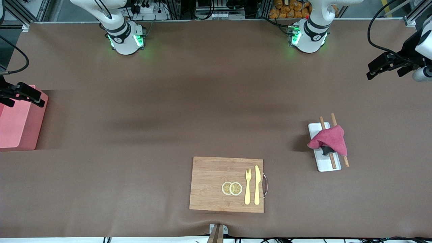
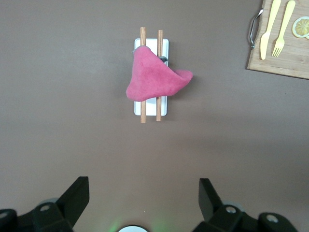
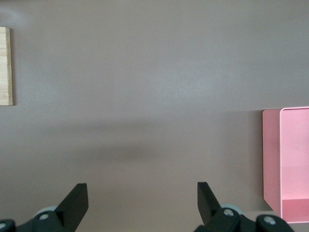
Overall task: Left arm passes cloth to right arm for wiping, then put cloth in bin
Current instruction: 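Move the left gripper toward the pink cloth on the white tray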
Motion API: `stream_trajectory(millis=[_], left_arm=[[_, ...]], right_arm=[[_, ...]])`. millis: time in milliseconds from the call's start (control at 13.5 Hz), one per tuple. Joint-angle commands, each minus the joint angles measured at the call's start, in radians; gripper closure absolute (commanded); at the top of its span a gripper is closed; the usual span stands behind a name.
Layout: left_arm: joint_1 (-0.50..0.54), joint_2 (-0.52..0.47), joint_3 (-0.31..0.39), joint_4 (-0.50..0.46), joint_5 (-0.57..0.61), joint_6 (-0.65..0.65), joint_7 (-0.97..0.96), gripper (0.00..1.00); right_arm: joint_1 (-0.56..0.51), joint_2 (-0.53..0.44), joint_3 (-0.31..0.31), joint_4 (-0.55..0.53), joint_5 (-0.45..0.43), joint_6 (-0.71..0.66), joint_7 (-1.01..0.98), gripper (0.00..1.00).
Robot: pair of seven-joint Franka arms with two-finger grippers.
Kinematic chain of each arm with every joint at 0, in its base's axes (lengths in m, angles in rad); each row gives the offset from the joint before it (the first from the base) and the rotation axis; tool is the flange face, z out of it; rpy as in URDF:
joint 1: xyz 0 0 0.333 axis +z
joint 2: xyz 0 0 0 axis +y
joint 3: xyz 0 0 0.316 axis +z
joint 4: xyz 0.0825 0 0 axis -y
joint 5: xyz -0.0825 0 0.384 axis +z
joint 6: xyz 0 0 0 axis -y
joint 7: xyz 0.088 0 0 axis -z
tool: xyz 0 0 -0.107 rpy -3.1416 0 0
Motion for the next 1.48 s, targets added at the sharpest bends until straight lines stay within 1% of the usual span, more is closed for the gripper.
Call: stream_trajectory(millis=[0,148,370,593,667,815,963,1111,1407], left_arm=[[-0.003,-0.008,0.010,0.016,0.012,-0.029,0.011,0.00],[0.011,-0.006,0.009,0.021,0.021,-0.029,0.013,0.00],[0.009,0.005,-0.002,0.027,0.082,-0.032,0.017,0.00],[0.017,0.070,-0.002,0.018,0.089,-0.020,0.039,0.00],[0.020,0.094,0.001,0.007,0.093,0.015,0.039,0.00],[0.031,0.121,0.001,-0.053,0.090,0.132,0.039,0.00],[0.032,0.193,0.000,-0.076,0.073,0.196,0.040,0.00],[0.031,0.286,0.000,-0.077,0.072,0.259,0.042,0.00],[0.055,0.417,0.000,-0.076,0.027,0.356,0.042,0.00]], right_arm=[[0.002,-0.004,-0.001,0.002,-0.015,-0.009,0.014,0.00],[0.002,-0.004,-0.001,0.002,-0.015,-0.009,0.014,0.00],[0.004,-0.004,-0.001,0.004,-0.015,-0.009,0.016,0.00],[0.004,-0.002,-0.001,0.002,-0.013,-0.009,0.014,0.00],[0.002,0.000,-0.001,0.002,-0.013,-0.009,0.014,0.00],[-0.001,0.003,-0.001,0.002,-0.007,-0.008,0.013,0.00],[-0.004,0.003,-0.002,0.002,-0.006,-0.008,0.013,0.00],[-0.004,0.003,-0.002,0.002,-0.007,-0.009,0.013,0.00],[-0.005,0.010,-0.004,-0.004,-0.007,-0.009,0.013,0.00]])
